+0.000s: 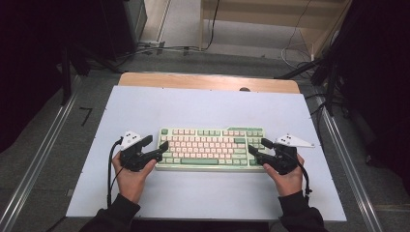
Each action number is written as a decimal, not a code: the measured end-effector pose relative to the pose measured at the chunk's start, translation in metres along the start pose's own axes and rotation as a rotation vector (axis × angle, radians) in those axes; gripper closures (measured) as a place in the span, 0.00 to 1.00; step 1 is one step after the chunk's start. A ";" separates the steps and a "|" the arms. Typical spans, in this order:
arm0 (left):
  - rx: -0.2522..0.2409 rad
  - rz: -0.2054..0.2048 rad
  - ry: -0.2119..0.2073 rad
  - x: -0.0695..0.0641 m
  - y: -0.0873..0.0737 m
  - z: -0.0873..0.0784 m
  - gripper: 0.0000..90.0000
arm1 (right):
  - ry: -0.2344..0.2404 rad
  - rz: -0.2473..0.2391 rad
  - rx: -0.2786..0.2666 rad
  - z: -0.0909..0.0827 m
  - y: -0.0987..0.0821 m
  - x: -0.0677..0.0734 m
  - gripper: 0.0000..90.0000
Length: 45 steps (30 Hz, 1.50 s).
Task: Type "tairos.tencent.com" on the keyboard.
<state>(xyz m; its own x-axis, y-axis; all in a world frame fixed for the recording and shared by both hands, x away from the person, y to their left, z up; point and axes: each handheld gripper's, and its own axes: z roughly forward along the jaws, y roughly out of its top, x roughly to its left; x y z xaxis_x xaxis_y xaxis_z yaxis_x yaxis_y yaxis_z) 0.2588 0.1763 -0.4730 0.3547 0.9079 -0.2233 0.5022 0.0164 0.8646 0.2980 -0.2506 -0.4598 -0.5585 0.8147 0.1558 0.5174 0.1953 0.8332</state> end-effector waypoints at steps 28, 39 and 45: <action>0.005 -0.011 0.006 0.003 -0.004 -0.008 0.33 | -0.032 0.021 -0.009 -0.018 -0.006 -0.014 0.39; 0.007 -0.032 0.009 0.008 -0.006 -0.013 0.33 | -0.051 0.035 -0.013 -0.027 -0.010 -0.022 0.39; 0.000 -0.038 0.017 0.012 -0.007 -0.017 0.33 | -0.055 0.049 -0.019 -0.032 -0.012 -0.026 0.39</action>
<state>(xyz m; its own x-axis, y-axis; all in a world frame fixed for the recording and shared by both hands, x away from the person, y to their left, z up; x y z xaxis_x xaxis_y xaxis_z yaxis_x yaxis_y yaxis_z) 0.2466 0.1936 -0.4738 0.3221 0.9137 -0.2479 0.5149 0.0507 0.8557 0.2857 -0.2913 -0.4572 -0.4955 0.8522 0.1678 0.5310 0.1444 0.8350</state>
